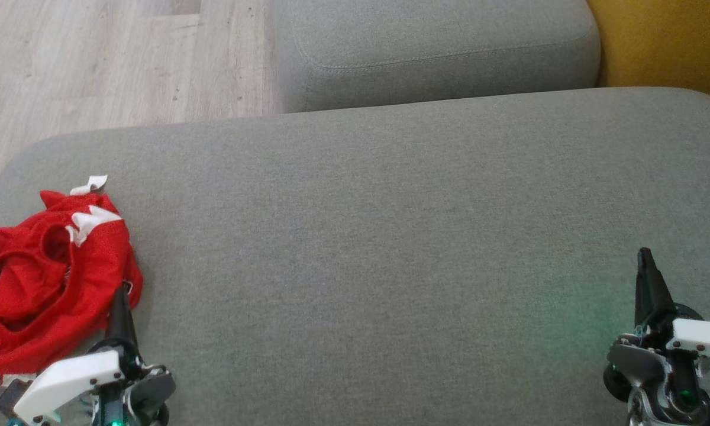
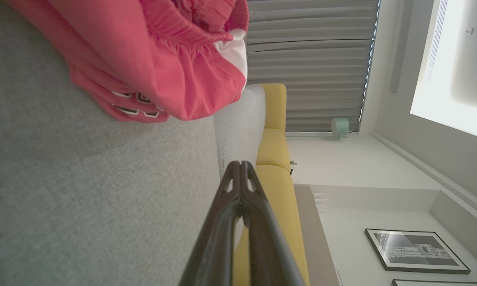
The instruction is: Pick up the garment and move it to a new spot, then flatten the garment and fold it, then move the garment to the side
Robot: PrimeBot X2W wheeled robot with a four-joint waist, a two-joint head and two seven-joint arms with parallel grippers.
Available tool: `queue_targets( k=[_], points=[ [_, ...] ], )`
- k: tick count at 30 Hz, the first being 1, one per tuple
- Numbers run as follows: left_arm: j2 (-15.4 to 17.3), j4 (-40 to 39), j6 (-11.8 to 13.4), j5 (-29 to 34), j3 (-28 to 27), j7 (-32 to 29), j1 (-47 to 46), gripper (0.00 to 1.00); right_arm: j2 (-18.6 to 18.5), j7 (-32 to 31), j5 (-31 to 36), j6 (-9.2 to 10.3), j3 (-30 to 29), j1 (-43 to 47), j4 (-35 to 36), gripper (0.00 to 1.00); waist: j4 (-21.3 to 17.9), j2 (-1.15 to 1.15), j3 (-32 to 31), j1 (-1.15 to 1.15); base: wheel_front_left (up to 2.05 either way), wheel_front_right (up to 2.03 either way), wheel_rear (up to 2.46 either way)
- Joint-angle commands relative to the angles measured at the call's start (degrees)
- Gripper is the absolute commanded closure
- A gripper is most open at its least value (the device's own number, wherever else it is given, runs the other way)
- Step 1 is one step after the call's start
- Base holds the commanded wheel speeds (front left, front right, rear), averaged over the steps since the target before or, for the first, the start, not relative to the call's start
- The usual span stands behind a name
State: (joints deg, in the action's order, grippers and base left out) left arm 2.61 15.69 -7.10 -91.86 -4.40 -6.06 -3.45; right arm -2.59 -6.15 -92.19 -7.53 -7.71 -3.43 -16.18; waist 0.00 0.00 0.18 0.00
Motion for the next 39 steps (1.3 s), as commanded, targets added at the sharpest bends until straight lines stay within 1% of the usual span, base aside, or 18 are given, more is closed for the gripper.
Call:
queue_targets(
  k=[1,20,21,25,31,35,39],
  points=[
    [0.3,-1.7,-0.4,-0.3,-2.1,-0.4,-2.7,1.00,-0.3,-0.3,0.0,0.04,1.2,-2.8,2.2,1.00,0.0,0.00,0.0,0.00,0.00,0.00,0.00],
    [0.3,-1.7,-0.4,-0.3,-2.1,-0.4,-2.7,1.00,-0.3,-0.3,0.0,0.04,1.2,-2.8,2.2,1.00,0.0,0.00,0.0,0.00,0.00,0.00,0.00],
    [0.0,0.2,0.1,0.0,0.1,0.0,0.0,0.00,0.0,0.0,0.0,0.00,0.0,0.0,-0.2,0.00,0.0,0.00,0.0,0.00,0.00,0.00,0.00],
    [-0.1,3.0,0.1,0.1,0.5,0.1,1.6,0.00,0.2,0.1,-0.1,0.00,0.3,1.7,-3.1,0.00,0.0,0.00,0.0,0.00,0.00,0.00,0.00],
    [-0.1,2.7,0.0,0.9,1.3,1.1,1.4,0.00,0.2,1.1,0.3,0.00,1.8,1.3,-2.5,0.00,0.0,0.00,0.1,0.00,0.00,0.00,0.00],
    [-0.1,2.4,0.0,2.5,1.5,1.8,1.2,0.00,0.1,1.8,2.1,0.00,2.7,0.9,-2.5,0.00,0.1,0.00,0.2,0.00,0.00,0.00,0.00],
    [-0.1,1.8,0.1,5.3,1.5,2.5,1.0,0.00,0.1,2.5,5.3,0.01,3.0,0.7,-2.4,0.00,0.2,0.00,0.3,0.00,0.00,0.00,0.00]
  ],
)
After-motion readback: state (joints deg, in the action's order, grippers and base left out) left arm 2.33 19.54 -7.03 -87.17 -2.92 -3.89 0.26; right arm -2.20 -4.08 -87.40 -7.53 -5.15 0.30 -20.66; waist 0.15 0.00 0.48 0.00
